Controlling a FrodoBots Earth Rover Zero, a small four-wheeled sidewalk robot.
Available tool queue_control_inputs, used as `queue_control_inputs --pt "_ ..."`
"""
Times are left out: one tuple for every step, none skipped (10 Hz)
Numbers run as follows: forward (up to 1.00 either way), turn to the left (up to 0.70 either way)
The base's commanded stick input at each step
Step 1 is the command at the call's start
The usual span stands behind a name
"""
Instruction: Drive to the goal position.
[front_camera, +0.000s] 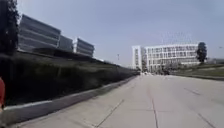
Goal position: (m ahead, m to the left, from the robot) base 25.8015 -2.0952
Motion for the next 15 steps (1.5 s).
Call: queue_control_inputs --pt "0.85 0.00" --pt "0.85 -0.07" --pt "0.85 -0.21" --pt "0.85 -0.34" --pt "0.85 -0.34" --pt "0.85 -0.34" --pt "0.85 -0.34" --pt "0.85 -0.34" --pt "0.85 -0.26" --pt "0.85 -0.03" --pt "0.85 0.00" --pt "0.85 0.00" --pt "0.85 0.00" --pt "0.85 0.00" --pt "0.85 0.00"
